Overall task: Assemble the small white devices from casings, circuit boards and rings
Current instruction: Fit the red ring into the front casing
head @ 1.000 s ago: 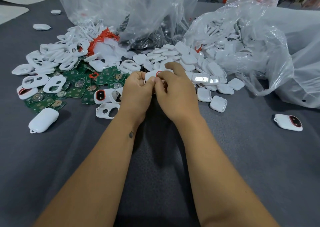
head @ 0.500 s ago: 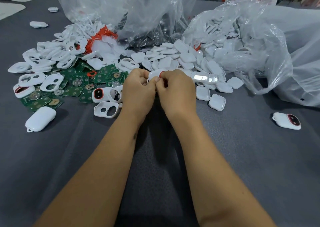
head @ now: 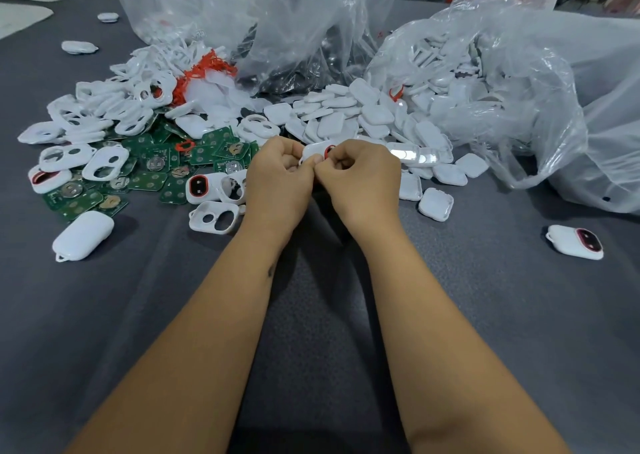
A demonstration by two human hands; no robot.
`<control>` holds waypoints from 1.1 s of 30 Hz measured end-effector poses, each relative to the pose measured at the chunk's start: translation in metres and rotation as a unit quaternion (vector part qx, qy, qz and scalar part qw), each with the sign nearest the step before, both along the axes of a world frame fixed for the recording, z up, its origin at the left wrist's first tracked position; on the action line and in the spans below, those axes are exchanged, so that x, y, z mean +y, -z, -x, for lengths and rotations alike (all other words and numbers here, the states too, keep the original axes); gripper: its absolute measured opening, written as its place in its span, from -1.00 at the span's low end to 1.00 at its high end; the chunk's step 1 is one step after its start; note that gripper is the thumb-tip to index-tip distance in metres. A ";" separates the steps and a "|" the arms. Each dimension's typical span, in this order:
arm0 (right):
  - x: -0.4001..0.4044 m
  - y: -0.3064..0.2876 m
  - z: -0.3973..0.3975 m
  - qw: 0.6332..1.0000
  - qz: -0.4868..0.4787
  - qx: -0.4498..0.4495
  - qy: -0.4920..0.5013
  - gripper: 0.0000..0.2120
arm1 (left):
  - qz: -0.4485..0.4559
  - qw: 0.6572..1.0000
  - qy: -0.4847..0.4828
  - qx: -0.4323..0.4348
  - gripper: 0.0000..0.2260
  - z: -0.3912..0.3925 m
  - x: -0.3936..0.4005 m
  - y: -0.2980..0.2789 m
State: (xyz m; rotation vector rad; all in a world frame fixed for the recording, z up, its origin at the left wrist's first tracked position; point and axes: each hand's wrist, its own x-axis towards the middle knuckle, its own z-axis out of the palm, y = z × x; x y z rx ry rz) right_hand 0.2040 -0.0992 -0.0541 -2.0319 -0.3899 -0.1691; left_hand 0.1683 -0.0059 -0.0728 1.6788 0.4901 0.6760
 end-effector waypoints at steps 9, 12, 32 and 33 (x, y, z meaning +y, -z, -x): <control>0.002 0.001 0.001 0.999 0.005 0.000 -0.043 -0.92 | -0.025 0.999 -0.026 0.021 -0.78 -0.001 0.002 0.002; 0.004 0.002 0.003 0.999 0.010 -0.008 -0.042 -0.91 | -0.022 0.999 -0.019 0.027 -0.82 0.000 0.003 0.000; 0.000 -0.006 0.008 0.982 -0.177 -0.003 -0.063 -0.85 | 0.182 0.977 0.084 -0.071 -0.88 0.009 0.000 -0.015; 0.000 -0.006 0.008 0.984 -0.169 -0.011 -0.058 -0.86 | 0.179 0.978 0.077 -0.067 -0.90 0.009 -0.001 -0.015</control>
